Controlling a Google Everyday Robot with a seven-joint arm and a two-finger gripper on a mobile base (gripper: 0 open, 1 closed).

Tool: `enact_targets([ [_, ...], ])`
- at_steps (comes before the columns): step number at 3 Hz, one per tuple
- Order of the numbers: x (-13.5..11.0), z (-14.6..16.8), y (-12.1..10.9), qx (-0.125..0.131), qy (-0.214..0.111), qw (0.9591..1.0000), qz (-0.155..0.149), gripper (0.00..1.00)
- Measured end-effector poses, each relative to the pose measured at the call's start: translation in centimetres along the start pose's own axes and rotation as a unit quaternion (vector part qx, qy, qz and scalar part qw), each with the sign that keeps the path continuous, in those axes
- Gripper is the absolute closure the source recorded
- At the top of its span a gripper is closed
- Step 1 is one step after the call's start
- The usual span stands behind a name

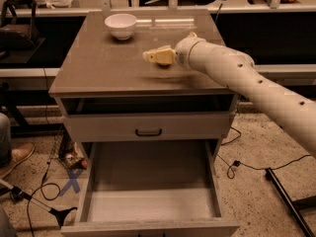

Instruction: Pick orange from middle drawer and place on counter

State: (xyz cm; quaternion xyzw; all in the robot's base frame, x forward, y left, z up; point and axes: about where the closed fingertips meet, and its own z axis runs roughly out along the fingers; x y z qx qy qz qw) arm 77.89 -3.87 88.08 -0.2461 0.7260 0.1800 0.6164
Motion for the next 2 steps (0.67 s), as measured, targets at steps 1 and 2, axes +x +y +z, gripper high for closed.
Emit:
enact_targets([
  [1,-1.3,-3.3,-1.3,0.016,-0.021,0.9997,0.0,0.0],
  [2,-1.6,-7.5,-3.6,0.026,-0.048,0.9984,0.016,0.0],
])
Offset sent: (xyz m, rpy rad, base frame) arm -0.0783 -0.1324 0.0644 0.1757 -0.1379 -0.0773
